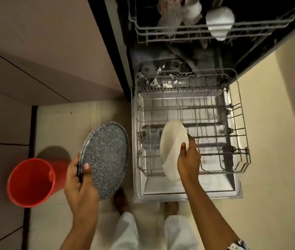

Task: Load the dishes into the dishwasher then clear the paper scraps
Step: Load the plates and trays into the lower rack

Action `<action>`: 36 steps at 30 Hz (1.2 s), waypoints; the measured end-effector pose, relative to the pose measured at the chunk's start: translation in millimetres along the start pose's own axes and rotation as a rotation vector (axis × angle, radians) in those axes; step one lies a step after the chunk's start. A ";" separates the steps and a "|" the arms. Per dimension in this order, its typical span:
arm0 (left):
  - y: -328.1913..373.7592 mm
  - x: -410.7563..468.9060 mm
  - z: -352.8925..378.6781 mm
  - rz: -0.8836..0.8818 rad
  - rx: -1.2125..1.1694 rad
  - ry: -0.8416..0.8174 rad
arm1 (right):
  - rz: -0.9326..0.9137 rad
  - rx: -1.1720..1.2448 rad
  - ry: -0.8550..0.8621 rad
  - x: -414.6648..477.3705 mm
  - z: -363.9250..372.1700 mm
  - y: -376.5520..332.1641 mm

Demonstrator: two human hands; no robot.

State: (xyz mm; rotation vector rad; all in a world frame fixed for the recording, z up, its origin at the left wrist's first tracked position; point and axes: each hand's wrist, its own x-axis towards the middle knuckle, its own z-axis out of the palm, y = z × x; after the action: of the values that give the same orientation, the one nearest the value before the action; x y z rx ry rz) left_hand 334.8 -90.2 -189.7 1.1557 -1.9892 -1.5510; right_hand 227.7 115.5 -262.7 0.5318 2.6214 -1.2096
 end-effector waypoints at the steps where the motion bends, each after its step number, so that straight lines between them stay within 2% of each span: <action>1: -9.2 -3.0 7.3 0.004 -0.008 0.020 | -0.015 -0.004 -0.015 3.6 4.7 8.0; 7: -47.0 -13.7 35.5 -0.009 -0.057 0.153 | -0.091 0.008 -0.106 7.9 21.9 27.5; 15: -66.6 -15.1 27.8 -0.023 -0.087 0.215 | -0.146 0.043 -0.120 -3.4 44.0 20.8; 28: -76.4 10.5 4.1 0.018 -0.147 0.158 | -0.093 -0.011 -0.048 5.9 84.2 7.4; 36: -72.7 15.4 -6.7 0.018 -0.184 0.101 | -0.270 -0.098 0.038 11.1 66.3 9.2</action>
State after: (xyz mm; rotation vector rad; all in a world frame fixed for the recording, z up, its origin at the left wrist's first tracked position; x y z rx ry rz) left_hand 357.7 -110.7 -257.7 1.1159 -1.7474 -1.5958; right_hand 223.5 72.9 -315.4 0.1884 2.8370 -1.1433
